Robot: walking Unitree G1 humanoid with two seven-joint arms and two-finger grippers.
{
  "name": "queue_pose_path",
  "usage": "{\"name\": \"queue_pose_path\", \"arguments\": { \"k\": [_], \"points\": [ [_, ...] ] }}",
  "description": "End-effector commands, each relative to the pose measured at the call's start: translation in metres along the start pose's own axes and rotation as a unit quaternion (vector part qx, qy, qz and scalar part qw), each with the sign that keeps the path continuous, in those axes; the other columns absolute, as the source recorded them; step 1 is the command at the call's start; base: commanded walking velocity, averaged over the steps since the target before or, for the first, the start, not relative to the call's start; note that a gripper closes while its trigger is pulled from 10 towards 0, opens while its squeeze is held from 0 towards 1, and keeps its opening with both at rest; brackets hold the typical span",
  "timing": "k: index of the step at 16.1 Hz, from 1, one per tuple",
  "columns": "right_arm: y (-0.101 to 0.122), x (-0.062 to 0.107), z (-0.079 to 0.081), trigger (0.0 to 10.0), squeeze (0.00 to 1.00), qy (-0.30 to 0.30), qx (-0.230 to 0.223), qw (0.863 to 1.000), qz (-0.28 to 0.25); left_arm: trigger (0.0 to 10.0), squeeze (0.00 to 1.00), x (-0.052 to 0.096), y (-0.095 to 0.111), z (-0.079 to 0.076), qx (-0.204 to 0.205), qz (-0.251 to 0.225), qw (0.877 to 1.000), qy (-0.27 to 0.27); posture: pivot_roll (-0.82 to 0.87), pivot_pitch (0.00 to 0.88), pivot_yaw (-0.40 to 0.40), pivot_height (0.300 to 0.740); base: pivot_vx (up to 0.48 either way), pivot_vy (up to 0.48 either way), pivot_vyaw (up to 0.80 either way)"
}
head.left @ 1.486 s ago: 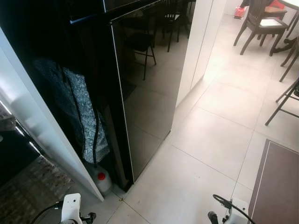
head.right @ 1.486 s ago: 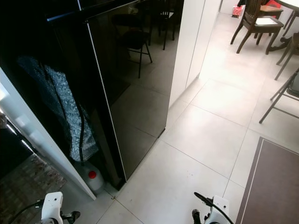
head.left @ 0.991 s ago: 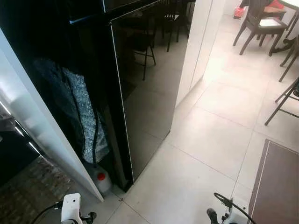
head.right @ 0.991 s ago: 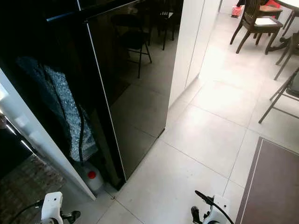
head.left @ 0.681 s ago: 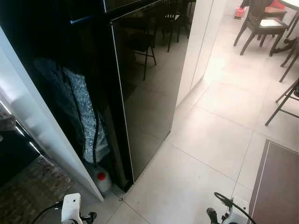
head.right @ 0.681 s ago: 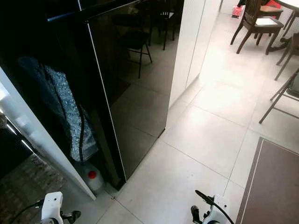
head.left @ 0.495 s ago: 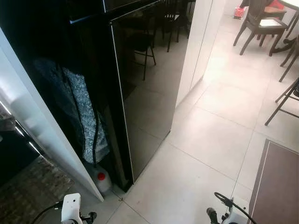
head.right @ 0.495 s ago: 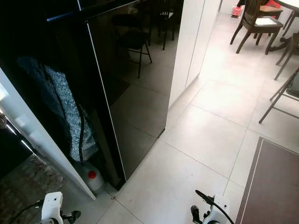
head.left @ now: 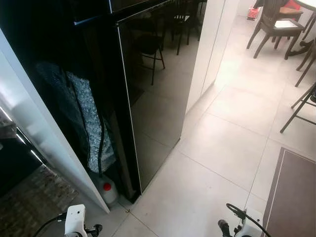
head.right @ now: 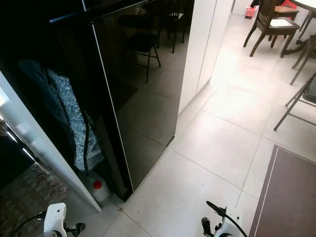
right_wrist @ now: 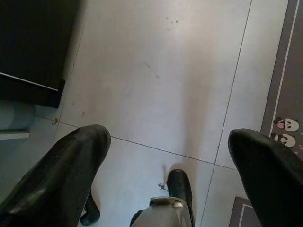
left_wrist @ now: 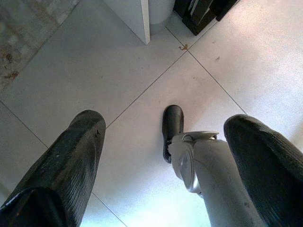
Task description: Restocking fridge
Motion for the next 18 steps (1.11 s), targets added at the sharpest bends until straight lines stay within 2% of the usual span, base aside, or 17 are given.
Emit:
{"name": "queue_pose_path", "arguments": {
  "k": [1,18],
  "points": [
    [0.0021,-0.0002,0.0,10.0,0.0,-0.001,0.0,1.0,-0.004,10.0,0.0,0.0003,-0.0026,0.0018,0.002,0.006,1.0,0.001,-0.02,0.0,-0.003,0.74,0.0,0.0,0.0],
    [0.0027,-0.0002,-0.0004,10.0,0.0,-0.001,0.003,1.0,-0.004,10.0,0.0,0.0002,-0.0022,0.0019,-0.003,0.007,1.0,0.002,-0.02,0.0,-0.005,0.74,0.0,0.0,0.0]
  ]
}}
Point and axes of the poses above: a point about 5 cm out from each wrist's last joint towards the gripper, its own x axis pointing back from the gripper into the wrist, its own y axis along the axis of the wrist's last joint, z = x × y, the point moved 6 cm from there along -x, pointing out of the wrist towards the gripper, and after that the axes turned 9 degrees about x, right-handed, at the moved point
